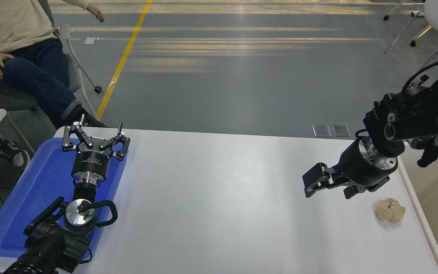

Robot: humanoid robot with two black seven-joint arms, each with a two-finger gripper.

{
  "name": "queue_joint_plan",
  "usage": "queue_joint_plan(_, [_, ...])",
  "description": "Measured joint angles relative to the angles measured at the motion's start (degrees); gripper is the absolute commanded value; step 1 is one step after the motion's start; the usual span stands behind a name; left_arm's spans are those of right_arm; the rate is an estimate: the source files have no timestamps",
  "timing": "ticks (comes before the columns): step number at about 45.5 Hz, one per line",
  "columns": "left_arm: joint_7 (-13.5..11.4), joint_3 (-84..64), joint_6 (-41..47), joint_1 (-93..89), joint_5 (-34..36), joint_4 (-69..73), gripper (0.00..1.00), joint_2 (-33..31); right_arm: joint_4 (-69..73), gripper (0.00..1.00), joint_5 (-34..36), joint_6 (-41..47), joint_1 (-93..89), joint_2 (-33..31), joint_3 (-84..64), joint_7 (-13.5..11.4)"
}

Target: Pick up paper ball place in dustbin

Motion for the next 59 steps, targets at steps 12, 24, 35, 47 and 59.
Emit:
queue_joint_plan(12, [0.0,-0.1,0.0,0.0,0.0,0.0,1.00,0.0,0.0,1.00,0.0,-0.1,0.0,0.1,0.0,0.0])
queue_joint_plan(24, [-0.1,0.1,0.0,0.0,0.0,0.0,1.00,0.0,0.0,1.00,0.0,-0.2,0.1,0.2,0.0,0.0])
queue_joint_plan(35, [-0.1,0.3,0.0,0.0,-0.1,0.0,1.00,0.1,0.0,1.00,0.0,-0.2,0.3,0.2,0.0,0.0])
queue_joint_plan(47, [-0.1,0.4,-0.1,0.0,-0.1,0.0,1.00,0.1,0.0,1.00,0.1,-0.2,1.1,0.4,0.1,0.0])
queue_joint_plan(59, [-0.1,0.4,-0.1,0.0,-0.1,0.0,1.00,0.1,0.0,1.00,0.1,-0.2,1.5,0.1,0.2,0.0])
